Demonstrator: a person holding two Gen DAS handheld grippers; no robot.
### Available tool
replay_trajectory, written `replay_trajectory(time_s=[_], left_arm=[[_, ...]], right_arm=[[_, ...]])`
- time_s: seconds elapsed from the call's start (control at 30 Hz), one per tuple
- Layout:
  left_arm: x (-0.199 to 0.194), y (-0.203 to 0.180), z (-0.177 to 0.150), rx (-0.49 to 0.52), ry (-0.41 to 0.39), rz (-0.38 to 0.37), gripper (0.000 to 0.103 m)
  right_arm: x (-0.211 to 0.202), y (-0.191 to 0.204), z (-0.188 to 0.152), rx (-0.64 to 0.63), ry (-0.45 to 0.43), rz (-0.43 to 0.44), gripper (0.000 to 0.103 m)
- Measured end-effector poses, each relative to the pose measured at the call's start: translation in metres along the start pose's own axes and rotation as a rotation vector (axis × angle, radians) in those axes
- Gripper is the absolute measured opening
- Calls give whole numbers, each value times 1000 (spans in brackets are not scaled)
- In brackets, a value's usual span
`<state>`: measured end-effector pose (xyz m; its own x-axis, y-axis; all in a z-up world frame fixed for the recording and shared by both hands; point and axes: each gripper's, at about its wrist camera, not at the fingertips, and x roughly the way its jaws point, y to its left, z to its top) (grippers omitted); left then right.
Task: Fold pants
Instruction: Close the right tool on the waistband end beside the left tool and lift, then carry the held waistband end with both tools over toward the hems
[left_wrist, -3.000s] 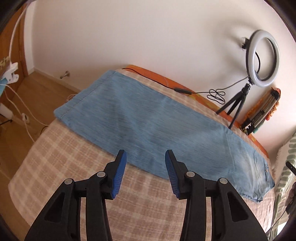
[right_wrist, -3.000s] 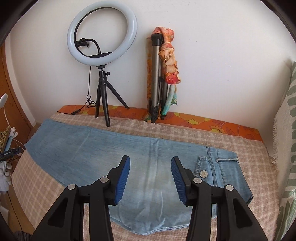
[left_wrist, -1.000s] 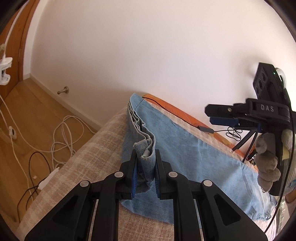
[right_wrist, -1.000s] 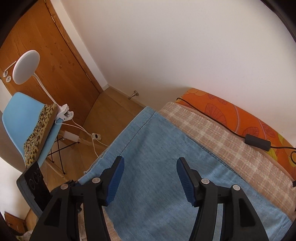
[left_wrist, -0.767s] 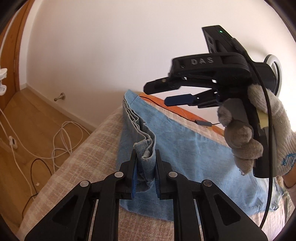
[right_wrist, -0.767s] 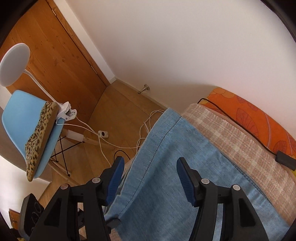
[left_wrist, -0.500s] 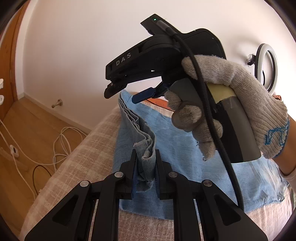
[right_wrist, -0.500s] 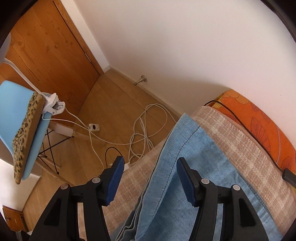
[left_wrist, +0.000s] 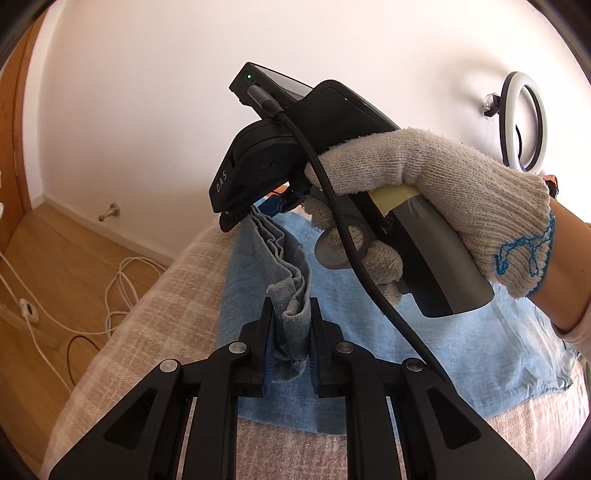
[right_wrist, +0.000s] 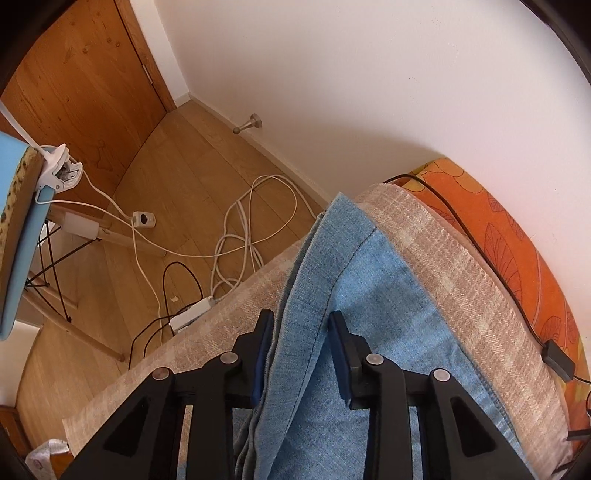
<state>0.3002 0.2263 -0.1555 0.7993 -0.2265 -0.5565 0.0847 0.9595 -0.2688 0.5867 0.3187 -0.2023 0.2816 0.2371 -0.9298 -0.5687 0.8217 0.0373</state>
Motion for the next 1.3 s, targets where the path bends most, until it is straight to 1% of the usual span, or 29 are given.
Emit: replay_trajectory(time_s=[0.03,0.1,0.2,0.27,0.5,0.77,0.9,1.03,1.3], left_arm=[[-1,-4,0,4,2,-4,13],[-4,-10,1,16,1,-10,13],[-8,-21,4,41,-3,-17,13],[-12,-28,7,48,-3,-27,13],[-28,-59,24,76,-14,-70,13],[-41,-117,35,123,19,-148,13],[-44,-149,37,134,41,-200,13],[-48,-191,32,164,64,-246,13],[-47,-273,18,199,126,-344,13]], right_arm=[[-4,-4,-2,11,-5,10,21],[-15,-11,-4,29,-29,26,10],[-33,-23,-7,65,-68,55,5],[-46,-31,-9,85,-91,81,5],[-98,-61,-32,133,-172,94,4],[-161,-100,-65,168,-233,62,4],[-190,-127,-92,204,-252,43,4],[-213,-155,-124,242,-265,22,4],[-258,-220,-197,331,-285,-9,4]])
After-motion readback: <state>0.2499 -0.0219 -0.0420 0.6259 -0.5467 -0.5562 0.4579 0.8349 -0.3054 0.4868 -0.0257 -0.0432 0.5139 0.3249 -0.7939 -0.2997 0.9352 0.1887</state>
